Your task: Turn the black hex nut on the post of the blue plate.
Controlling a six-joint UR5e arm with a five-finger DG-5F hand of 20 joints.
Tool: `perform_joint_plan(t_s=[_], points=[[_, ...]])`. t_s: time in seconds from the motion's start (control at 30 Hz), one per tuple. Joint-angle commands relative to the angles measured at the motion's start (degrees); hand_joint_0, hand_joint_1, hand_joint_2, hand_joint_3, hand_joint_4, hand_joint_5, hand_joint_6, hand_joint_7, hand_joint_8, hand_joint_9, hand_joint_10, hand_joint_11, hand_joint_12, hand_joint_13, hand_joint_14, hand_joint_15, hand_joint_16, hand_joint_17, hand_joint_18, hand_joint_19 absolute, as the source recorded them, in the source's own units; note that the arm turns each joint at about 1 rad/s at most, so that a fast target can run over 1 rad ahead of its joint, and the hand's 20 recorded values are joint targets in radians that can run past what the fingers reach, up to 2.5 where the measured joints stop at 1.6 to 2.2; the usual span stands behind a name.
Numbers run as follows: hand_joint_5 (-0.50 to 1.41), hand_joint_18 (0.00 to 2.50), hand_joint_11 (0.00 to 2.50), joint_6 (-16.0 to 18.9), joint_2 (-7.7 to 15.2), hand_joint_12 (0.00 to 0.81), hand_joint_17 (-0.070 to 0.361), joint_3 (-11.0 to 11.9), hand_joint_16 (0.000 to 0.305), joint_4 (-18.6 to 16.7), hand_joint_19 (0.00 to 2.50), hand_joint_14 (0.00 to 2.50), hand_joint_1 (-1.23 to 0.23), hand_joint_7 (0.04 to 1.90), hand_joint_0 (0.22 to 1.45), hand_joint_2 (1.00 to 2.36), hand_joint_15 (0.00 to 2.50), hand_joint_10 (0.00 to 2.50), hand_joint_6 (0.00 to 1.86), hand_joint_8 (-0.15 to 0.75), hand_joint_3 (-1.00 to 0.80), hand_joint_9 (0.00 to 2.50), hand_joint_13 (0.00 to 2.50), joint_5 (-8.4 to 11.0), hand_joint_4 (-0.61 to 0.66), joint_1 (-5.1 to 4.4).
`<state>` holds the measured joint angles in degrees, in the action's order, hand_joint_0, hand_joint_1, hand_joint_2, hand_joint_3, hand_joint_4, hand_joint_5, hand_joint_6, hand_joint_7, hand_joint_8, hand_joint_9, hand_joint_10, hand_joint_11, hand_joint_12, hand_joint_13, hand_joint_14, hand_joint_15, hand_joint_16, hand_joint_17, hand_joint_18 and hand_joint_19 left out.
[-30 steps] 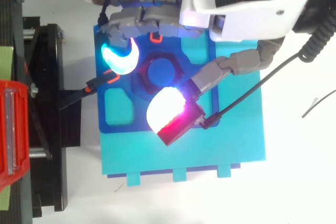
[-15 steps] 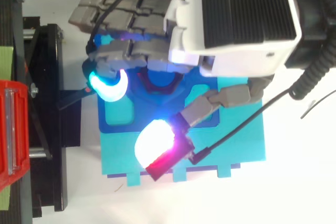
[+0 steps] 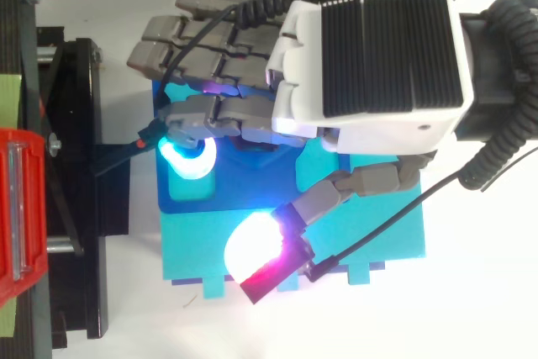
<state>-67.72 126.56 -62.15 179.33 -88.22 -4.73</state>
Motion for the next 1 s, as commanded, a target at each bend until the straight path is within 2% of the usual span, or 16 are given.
perform_joint_plan(t_s=[0.0, 0.8, 0.97], points=[[-0.21, 0.00, 0.01, -0.2, 0.0, 0.373, 0.132, -0.1, 0.059, 0.9, 0.06, 0.00, -0.34, 1.10, 0.47, 1.00, 0.02, 0.00, 0.50, 0.244, -0.50, 0.16, 0.14, -0.11, 0.21, -0.02], [-0.21, 0.00, 0.01, -1.2, 0.0, 0.372, 0.131, -0.1, 0.058, 2.4, 0.05, 0.00, -0.34, 1.11, 0.47, 1.00, 0.02, 0.00, 0.50, 0.242, -0.50, 0.15, 0.14, -0.11, 0.21, -0.02], [-0.21, 0.00, 0.01, -1.2, 0.0, 0.372, 0.131, -0.1, 0.058, 2.4, 0.05, 0.00, -0.34, 1.10, 0.47, 1.00, 0.02, 0.00, 0.50, 0.242, -0.50, 0.15, 0.14, -0.11, 0.21, -0.28]])
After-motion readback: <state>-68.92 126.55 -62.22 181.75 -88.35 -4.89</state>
